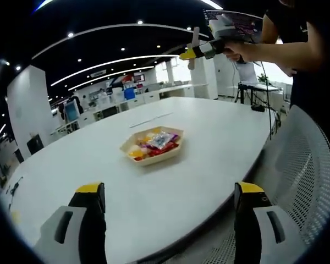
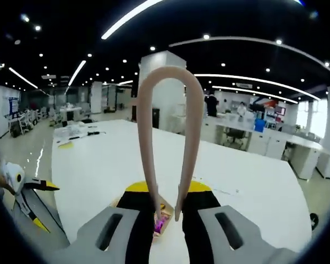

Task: Place the target food into the container with the food tongs after gripping and lifting it, then release it inside without dropping or visibly crushing the food.

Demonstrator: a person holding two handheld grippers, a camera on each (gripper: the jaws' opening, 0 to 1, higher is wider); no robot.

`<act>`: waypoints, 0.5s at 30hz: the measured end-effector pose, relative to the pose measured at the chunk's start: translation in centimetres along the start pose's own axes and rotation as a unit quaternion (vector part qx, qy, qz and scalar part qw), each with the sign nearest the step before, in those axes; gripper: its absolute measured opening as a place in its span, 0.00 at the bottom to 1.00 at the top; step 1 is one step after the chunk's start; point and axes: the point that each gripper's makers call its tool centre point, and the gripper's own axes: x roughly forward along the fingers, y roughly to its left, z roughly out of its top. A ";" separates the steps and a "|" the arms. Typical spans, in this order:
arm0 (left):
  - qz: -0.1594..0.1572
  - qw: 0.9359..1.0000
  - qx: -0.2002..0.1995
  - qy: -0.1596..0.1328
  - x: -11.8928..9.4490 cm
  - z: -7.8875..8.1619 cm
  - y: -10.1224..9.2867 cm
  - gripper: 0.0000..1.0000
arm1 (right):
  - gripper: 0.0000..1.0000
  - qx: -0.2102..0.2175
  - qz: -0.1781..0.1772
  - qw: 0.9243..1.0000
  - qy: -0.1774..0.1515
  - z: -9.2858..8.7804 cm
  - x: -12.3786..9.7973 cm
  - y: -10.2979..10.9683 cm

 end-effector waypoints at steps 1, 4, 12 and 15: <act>-0.001 1.000 0.000 0.001 0.0 0.0 0.0 0.95 | 0.17 0.005 0.000 1.000 0.000 -0.5 -0.3 0.1; -0.003 1.000 -0.002 0.002 0.0 -0.1 -0.1 0.95 | 0.17 0.018 -0.003 1.000 0.009 -2.4 -1.3 0.1; -0.007 1.000 -0.005 0.008 0.0 -0.3 -0.2 0.95 | 0.17 0.053 0.000 0.998 0.024 -5.8 -3.3 1.7; -0.010 1.000 -0.008 0.010 0.0 -0.3 -0.3 0.95 | 0.18 0.059 0.003 0.998 0.029 -6.7 -3.6 2.0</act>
